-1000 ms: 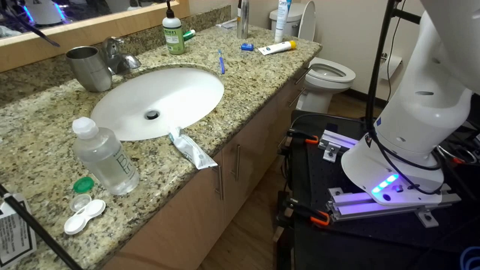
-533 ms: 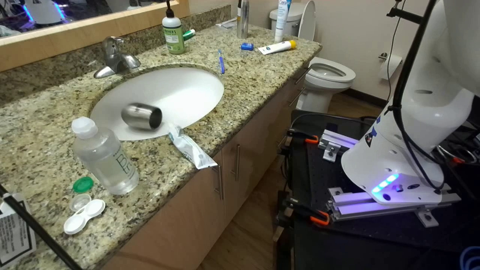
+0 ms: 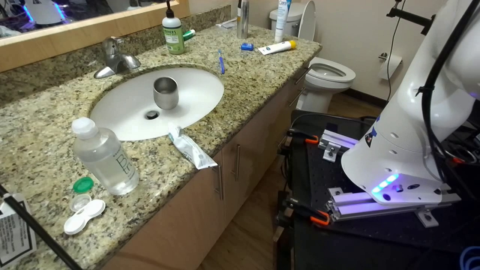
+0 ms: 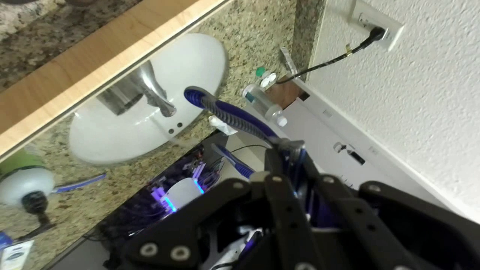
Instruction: Close the tap and then remove the shaving stick from the metal cup and put it on the right side of the sink counter
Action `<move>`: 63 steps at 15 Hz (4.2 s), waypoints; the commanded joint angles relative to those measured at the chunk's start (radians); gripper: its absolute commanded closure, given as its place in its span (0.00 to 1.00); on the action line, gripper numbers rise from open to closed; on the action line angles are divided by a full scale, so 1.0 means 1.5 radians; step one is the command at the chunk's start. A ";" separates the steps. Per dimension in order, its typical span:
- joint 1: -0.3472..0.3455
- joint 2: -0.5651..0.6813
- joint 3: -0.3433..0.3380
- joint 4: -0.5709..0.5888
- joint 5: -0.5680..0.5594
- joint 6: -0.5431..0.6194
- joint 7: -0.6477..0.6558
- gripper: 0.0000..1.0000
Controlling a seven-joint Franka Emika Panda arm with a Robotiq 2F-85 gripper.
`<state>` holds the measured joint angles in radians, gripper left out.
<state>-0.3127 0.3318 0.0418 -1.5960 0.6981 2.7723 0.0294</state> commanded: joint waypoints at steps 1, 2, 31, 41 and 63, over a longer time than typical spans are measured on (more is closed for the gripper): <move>-0.020 -0.107 -0.009 -0.165 0.066 0.060 -0.016 0.97; -0.020 -0.127 -0.022 -0.202 0.067 0.072 0.001 0.97; -0.092 -0.078 -0.369 -0.381 0.624 -0.409 -0.199 0.97; -0.098 -0.041 -0.358 -0.321 0.431 -0.264 0.118 0.97; -0.110 0.140 -0.333 -0.065 0.152 -0.347 0.644 0.97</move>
<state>-0.4423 0.4494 -0.4613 -1.7977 0.9921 2.2996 0.8813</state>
